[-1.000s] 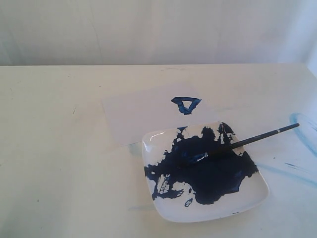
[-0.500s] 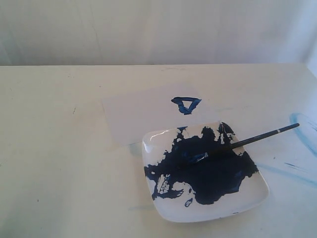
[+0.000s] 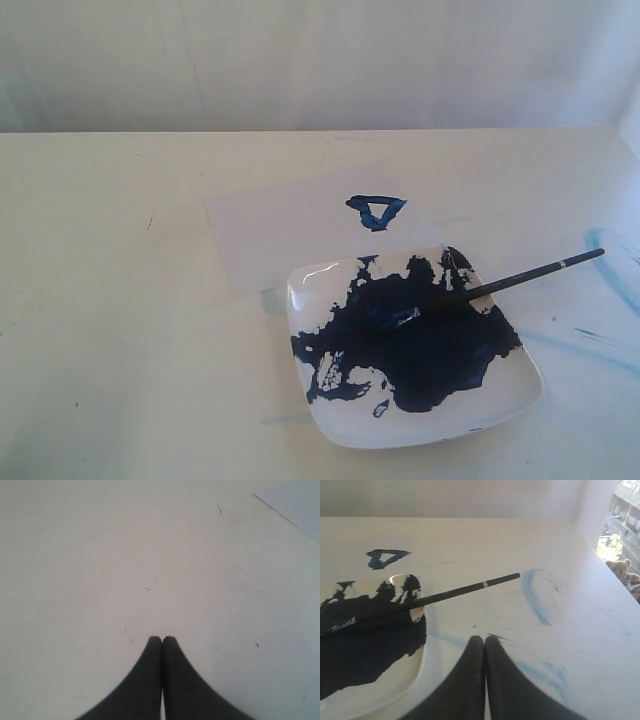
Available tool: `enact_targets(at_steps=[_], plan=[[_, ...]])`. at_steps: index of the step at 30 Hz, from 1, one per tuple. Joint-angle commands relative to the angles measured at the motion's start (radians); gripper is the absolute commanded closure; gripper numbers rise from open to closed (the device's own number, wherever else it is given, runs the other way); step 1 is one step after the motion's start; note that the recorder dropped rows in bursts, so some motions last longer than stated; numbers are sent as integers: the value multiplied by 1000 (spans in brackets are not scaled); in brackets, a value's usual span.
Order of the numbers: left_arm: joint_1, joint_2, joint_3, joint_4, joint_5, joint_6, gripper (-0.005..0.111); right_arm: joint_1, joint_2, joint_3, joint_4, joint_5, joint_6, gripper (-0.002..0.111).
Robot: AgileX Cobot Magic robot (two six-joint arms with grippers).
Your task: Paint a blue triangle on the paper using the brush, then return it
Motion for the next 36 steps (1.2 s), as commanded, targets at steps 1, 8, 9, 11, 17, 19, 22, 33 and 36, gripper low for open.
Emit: enact_targets(at_steps=[1,8,9,11,17,19,22,33,36], plan=[[0,-5,0,0,-1,-1,107,-54,-6,2,2,-5,-4,108],[0,-5,0,0,-1,-1,107,-97,-6,2,2,-5,-4,108],[0,-5,0,0,-1,-1,107,-97,-6,2,2,-5,-4,108],[0,-5,0,0,-1,-1,107,-97,-6,2,2,-5,-4,108],[0,-5,0,0,-1,-1,107,-97,-6,2,2,-5,-4,108],[0,-5,0,0,-1,-1,107,-97,-6,2,2,-5,-4,108],[0,-5,0,0,-1,-1,107,-97,-6,2,2,-5,-4,108],[0,-5,0,0,-1,-1,107,-97,-6,2,2,-5,-4,108],[0,-5,0,0,-1,-1,107,-97,-6,2,2,-5,-4,108]])
